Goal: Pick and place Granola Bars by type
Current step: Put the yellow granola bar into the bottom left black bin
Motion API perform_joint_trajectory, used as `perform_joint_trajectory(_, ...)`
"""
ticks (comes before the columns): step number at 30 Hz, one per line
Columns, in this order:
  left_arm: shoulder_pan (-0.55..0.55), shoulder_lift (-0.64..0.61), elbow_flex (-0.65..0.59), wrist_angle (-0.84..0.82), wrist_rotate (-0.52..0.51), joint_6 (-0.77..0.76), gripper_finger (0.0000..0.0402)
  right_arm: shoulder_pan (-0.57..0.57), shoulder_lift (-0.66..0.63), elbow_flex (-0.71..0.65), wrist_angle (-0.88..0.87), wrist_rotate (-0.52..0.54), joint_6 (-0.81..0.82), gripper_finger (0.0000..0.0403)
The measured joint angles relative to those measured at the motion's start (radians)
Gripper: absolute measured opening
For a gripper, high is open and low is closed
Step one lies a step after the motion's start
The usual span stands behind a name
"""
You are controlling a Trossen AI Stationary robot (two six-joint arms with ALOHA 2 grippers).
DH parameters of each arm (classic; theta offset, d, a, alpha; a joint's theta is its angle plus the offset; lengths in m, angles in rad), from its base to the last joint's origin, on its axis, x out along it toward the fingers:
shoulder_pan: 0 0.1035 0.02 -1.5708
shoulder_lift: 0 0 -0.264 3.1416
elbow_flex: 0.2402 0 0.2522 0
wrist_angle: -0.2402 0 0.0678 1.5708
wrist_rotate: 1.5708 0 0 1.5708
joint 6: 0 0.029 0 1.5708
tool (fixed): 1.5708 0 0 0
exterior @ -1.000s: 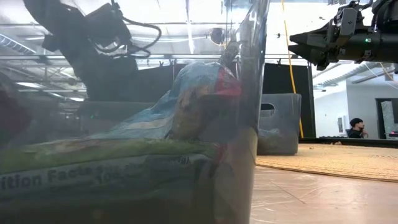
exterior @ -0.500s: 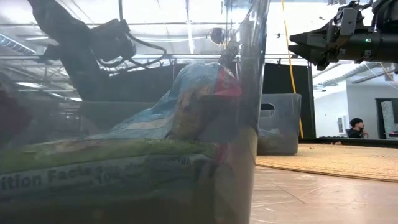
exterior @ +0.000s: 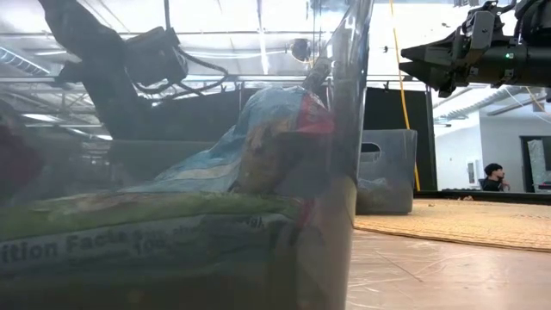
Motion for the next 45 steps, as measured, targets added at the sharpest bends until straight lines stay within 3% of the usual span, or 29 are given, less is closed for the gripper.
perform_joint_trajectory(8,0.0,0.0,0.0,-0.024,-0.009,-0.025,0.0017,0.0,0.0,0.0,0.0,0.0,0.0,0.021)
perform_joint_trajectory(16,-0.039,-0.053,0.0,0.048,-0.059,-0.005,0.0008,0.0,0.0,0.0,0.0,0.0,0.0,0.021)
perform_joint_trajectory(29,-0.344,-0.445,0.07,0.05,-0.188,0.048,0.0007,0.0,0.0,0.0,0.0,0.0,0.0,0.021)
perform_joint_trajectory(34,-0.452,-0.543,0.081,0.062,-0.114,-0.017,0.0007,0.0,0.0,0.0,0.0,0.0,0.0,0.021)
perform_joint_trajectory(40,-0.599,-0.546,0.081,0.107,0.016,-0.024,0.0007,0.0,0.0,0.0,0.0,0.0,0.0,0.021)
perform_joint_trajectory(45,-0.706,-0.535,0.081,0.095,-0.027,-0.237,0.0007,0.0,0.0,0.0,0.0,0.0,0.0,0.021)
